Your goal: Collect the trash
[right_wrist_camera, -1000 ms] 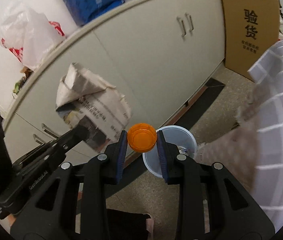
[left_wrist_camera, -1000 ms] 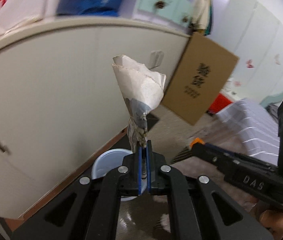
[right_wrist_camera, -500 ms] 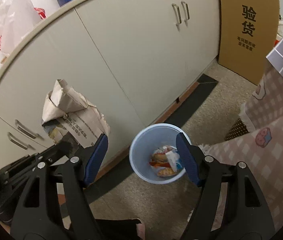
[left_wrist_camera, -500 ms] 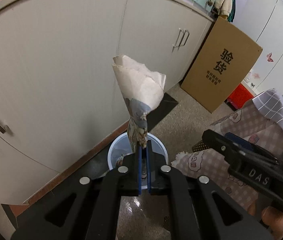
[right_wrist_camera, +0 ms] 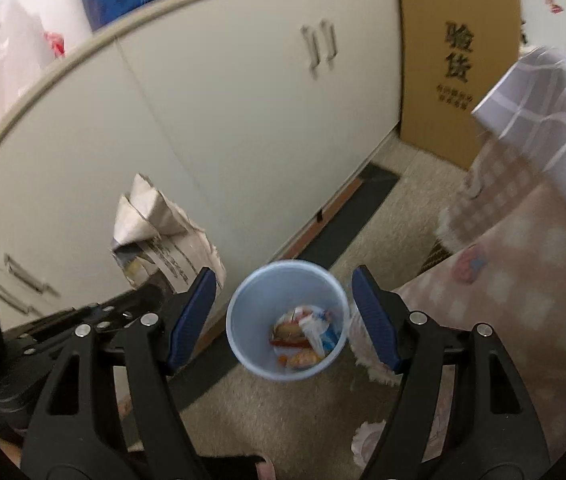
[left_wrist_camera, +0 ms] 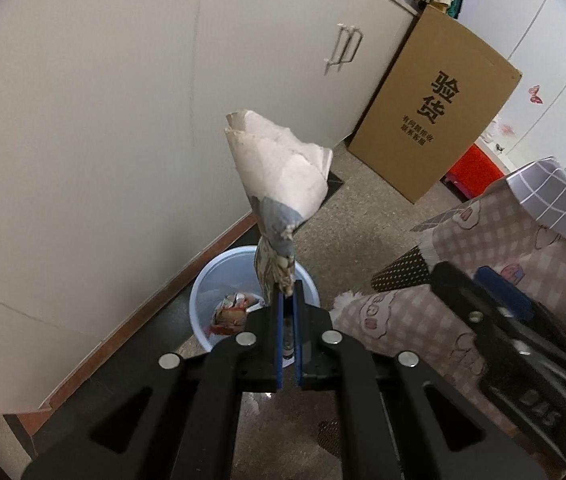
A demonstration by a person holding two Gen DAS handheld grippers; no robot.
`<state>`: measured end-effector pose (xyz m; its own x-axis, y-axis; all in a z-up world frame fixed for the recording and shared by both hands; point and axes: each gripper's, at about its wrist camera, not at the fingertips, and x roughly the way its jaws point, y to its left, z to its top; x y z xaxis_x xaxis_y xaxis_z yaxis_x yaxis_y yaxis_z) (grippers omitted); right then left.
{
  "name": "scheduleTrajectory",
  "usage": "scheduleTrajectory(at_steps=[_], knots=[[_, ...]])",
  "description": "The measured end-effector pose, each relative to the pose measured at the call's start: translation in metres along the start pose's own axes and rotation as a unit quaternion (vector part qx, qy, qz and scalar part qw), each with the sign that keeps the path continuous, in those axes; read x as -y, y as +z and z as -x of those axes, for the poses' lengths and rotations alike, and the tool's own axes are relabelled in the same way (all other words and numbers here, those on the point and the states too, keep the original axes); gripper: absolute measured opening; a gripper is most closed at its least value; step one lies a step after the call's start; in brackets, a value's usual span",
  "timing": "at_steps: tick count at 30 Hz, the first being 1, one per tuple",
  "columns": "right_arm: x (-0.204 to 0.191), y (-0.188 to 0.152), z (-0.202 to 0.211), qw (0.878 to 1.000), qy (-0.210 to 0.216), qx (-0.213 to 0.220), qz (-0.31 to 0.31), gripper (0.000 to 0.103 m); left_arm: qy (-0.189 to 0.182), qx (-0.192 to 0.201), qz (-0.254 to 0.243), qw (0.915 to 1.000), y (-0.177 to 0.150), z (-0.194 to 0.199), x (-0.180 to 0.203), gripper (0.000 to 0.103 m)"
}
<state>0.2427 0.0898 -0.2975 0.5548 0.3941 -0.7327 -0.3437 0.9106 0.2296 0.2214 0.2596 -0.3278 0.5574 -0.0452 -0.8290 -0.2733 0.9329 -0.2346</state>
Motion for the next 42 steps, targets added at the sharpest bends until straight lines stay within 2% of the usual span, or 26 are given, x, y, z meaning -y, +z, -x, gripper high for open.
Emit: scheduleTrajectory(at_steps=[4,6,7,14,21,28,32,37,42], knots=[[0.005,0.010,0.023,0.999,-0.004,0.047,-0.014,0.073,-0.005,0.001,0.011,0.9999,0.009,0.004,0.007,0.013],[0.008,0.014,0.031,0.998,0.007,0.052,-0.025,0.074,-0.005,0.004,0.013,0.9999,0.010,0.011,0.008,0.043],[0.008,0.016,0.034,0.998,0.010,0.052,-0.028,0.074,-0.004,0.010,0.014,0.9998,0.010,0.016,0.009,0.049],[0.003,0.016,0.060,0.997,0.035,0.051,-0.037,0.074,0.011,0.029,0.024,0.9992,0.003,0.066,0.009,0.065],[-0.005,0.017,0.119,0.995,0.070,0.059,-0.043,0.078,0.018,0.055,0.036,0.9977,-0.003,0.137,0.022,0.071],[0.011,0.021,0.217,0.991,0.053,0.111,-0.047,0.088,0.006,0.140,-0.019,0.9900,-0.011,0.230,0.081,0.082],[0.027,0.018,0.279,0.989,0.031,0.137,-0.051,0.093,-0.001,0.180,-0.059,0.9819,-0.024,0.274,0.121,0.086],[0.039,0.007,0.351,0.981,-0.028,0.187,-0.040,0.095,-0.010,0.225,-0.102,0.9690,-0.041,0.326,0.165,0.089],[0.044,-0.006,0.400,0.972,-0.066,0.225,-0.026,0.096,-0.016,0.270,-0.123,0.9548,-0.057,0.369,0.191,0.092]])
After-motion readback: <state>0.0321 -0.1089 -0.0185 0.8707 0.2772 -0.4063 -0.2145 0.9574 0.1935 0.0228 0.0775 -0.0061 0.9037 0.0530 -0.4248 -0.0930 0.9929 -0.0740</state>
